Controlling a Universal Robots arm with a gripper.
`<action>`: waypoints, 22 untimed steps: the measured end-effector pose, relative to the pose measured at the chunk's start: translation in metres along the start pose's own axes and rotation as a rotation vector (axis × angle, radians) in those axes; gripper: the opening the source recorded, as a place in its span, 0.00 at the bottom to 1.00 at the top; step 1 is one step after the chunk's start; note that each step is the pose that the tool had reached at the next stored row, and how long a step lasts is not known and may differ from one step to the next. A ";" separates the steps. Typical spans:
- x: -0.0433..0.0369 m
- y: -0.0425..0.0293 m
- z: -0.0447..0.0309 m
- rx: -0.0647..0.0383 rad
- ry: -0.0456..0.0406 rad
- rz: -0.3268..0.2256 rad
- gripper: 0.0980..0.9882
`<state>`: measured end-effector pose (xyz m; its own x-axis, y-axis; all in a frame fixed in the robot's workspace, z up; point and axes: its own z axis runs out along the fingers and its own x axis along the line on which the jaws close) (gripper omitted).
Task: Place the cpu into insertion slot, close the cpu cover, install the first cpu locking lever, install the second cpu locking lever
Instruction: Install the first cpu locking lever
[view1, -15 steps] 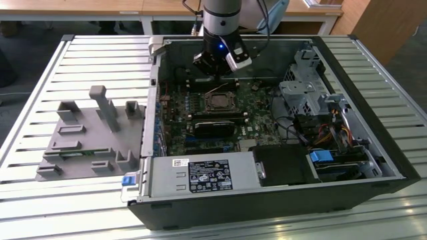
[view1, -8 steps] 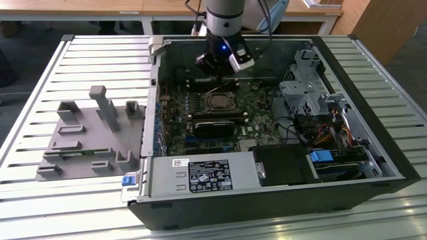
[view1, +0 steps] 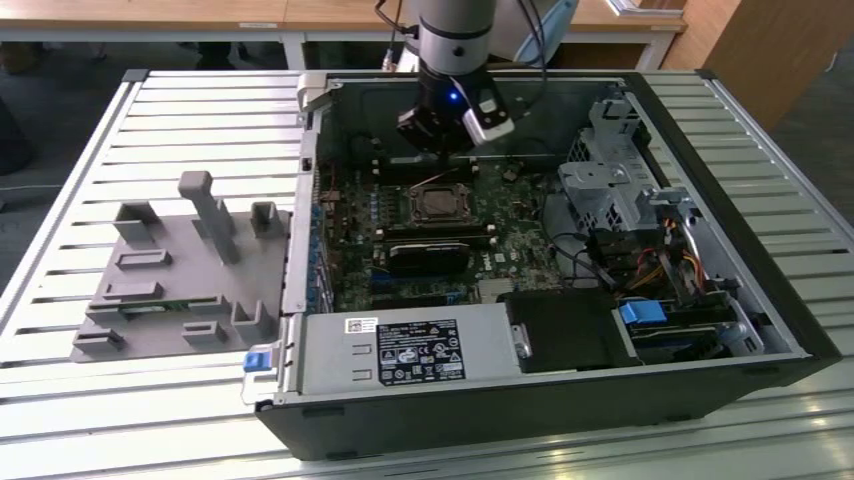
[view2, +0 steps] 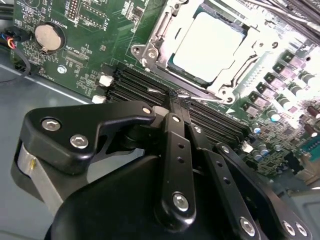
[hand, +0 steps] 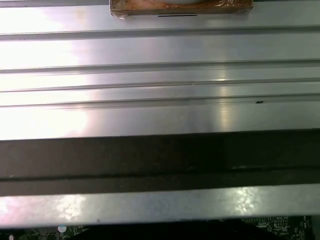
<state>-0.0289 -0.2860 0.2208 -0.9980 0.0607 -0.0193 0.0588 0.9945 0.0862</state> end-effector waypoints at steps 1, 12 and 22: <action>-0.0009 0.0001 0.0006 0.000 0.0000 0.000 0.01; -0.0077 -0.0003 0.0114 0.000 0.0000 0.000 0.01; -0.0101 -0.0006 0.0163 0.000 0.0000 0.000 0.01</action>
<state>-0.0185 -0.2858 0.2046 -0.9980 0.0608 -0.0192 0.0589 0.9945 0.0862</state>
